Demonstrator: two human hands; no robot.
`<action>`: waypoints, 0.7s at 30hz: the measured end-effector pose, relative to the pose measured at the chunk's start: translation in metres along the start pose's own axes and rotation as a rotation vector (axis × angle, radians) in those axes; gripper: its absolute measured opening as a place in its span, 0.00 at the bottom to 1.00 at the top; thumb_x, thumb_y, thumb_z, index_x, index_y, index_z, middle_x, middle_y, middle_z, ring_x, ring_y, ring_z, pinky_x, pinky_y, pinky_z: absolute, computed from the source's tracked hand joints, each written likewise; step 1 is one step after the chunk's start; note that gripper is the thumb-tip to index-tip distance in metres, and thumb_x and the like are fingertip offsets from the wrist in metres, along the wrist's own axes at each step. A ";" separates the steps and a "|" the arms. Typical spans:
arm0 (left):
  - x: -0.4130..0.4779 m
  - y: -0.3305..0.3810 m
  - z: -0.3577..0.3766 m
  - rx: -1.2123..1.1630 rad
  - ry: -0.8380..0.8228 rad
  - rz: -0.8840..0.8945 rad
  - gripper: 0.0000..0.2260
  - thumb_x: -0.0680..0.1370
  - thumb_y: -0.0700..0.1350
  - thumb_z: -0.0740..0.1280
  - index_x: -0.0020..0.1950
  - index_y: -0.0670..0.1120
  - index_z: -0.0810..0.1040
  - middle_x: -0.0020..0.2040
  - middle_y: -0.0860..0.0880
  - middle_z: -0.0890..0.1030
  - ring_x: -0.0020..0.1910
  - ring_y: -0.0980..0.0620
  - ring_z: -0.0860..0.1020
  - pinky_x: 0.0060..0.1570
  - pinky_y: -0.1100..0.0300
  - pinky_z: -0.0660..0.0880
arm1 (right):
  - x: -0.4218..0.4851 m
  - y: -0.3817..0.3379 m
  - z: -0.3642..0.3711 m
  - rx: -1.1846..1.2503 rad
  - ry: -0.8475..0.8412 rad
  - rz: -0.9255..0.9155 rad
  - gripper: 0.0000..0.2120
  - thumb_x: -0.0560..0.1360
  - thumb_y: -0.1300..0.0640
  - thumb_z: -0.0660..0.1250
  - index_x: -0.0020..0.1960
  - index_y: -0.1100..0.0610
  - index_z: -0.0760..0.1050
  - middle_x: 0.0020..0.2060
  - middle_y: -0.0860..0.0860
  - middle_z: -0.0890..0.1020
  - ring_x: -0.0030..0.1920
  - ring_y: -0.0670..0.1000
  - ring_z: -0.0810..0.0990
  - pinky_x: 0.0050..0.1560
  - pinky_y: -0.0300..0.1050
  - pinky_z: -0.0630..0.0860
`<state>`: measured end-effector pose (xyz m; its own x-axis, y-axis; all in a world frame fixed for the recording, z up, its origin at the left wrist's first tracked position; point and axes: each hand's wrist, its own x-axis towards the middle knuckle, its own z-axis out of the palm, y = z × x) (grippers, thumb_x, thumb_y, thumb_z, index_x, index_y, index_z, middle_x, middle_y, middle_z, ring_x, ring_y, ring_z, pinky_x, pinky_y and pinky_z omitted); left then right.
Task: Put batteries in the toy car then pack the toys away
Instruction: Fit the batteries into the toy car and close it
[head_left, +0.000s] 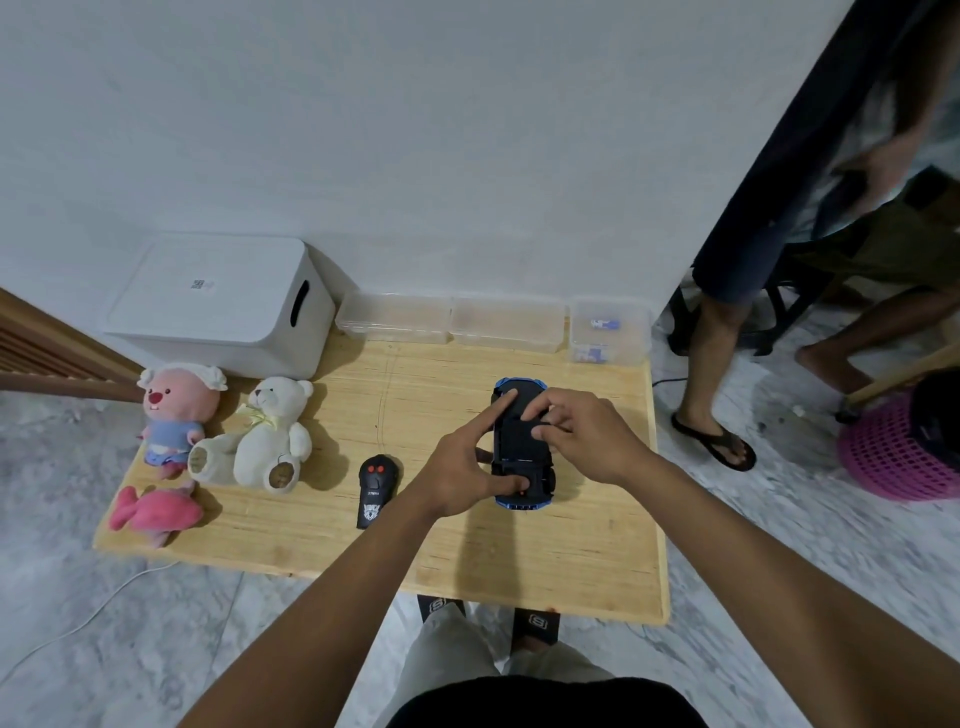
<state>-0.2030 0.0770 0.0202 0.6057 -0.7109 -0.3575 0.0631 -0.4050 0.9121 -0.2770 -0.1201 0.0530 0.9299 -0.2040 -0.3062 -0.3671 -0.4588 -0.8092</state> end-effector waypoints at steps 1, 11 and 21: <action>0.000 0.000 0.000 0.004 0.001 0.001 0.47 0.70 0.37 0.81 0.79 0.69 0.63 0.73 0.60 0.73 0.56 0.46 0.84 0.54 0.52 0.84 | 0.000 -0.001 0.000 -0.011 -0.004 0.003 0.09 0.78 0.58 0.70 0.50 0.44 0.80 0.44 0.48 0.84 0.45 0.48 0.83 0.53 0.51 0.81; -0.002 0.003 0.004 -0.005 0.012 0.022 0.48 0.71 0.38 0.81 0.80 0.68 0.62 0.74 0.60 0.73 0.53 0.49 0.85 0.53 0.50 0.85 | -0.005 -0.004 0.015 -0.299 0.186 -0.059 0.07 0.76 0.53 0.73 0.54 0.46 0.82 0.49 0.46 0.75 0.47 0.45 0.73 0.48 0.41 0.73; 0.000 -0.009 0.000 -0.008 0.040 0.036 0.47 0.71 0.40 0.81 0.80 0.68 0.61 0.75 0.59 0.72 0.65 0.53 0.80 0.60 0.48 0.82 | 0.004 -0.004 0.020 -0.006 0.223 0.126 0.11 0.71 0.50 0.77 0.45 0.49 0.76 0.38 0.48 0.80 0.41 0.47 0.79 0.41 0.43 0.77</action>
<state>-0.2034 0.0806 0.0118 0.6390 -0.7012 -0.3162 0.0468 -0.3749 0.9259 -0.2709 -0.1017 0.0446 0.8488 -0.4450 -0.2856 -0.4803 -0.4230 -0.7684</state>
